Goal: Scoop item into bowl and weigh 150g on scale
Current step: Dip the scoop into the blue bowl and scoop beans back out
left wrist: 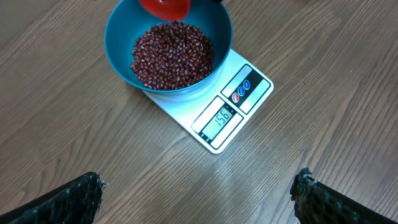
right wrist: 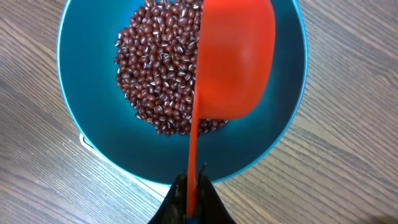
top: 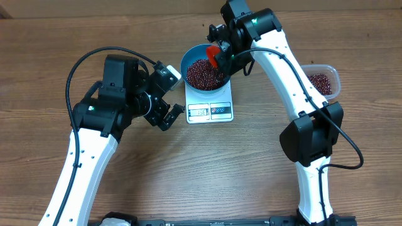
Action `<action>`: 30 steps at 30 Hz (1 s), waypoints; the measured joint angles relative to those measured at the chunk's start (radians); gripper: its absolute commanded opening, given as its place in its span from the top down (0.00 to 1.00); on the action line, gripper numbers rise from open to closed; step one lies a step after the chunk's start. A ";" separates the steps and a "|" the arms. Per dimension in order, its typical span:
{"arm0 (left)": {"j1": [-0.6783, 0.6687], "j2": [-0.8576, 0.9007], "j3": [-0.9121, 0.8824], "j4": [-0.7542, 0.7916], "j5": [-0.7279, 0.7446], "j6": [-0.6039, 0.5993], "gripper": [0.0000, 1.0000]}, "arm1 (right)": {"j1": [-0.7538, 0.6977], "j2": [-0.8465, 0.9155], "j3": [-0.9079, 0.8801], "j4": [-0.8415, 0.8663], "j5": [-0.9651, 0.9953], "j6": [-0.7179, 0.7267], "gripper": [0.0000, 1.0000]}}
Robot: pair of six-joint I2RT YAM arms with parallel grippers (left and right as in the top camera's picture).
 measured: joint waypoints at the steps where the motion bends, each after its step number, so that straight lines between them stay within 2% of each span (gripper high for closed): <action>1: 0.000 0.000 0.000 0.000 0.000 0.000 0.00 | 0.000 0.000 0.000 0.004 -0.005 0.000 0.96; 16: 0.000 0.000 0.000 0.000 0.000 0.000 0.01 | 0.002 0.022 0.000 -0.039 -0.060 -0.053 0.96; 30: 0.000 0.000 0.000 0.000 0.000 0.000 0.01 | 0.002 0.057 0.000 0.022 0.042 -0.060 0.96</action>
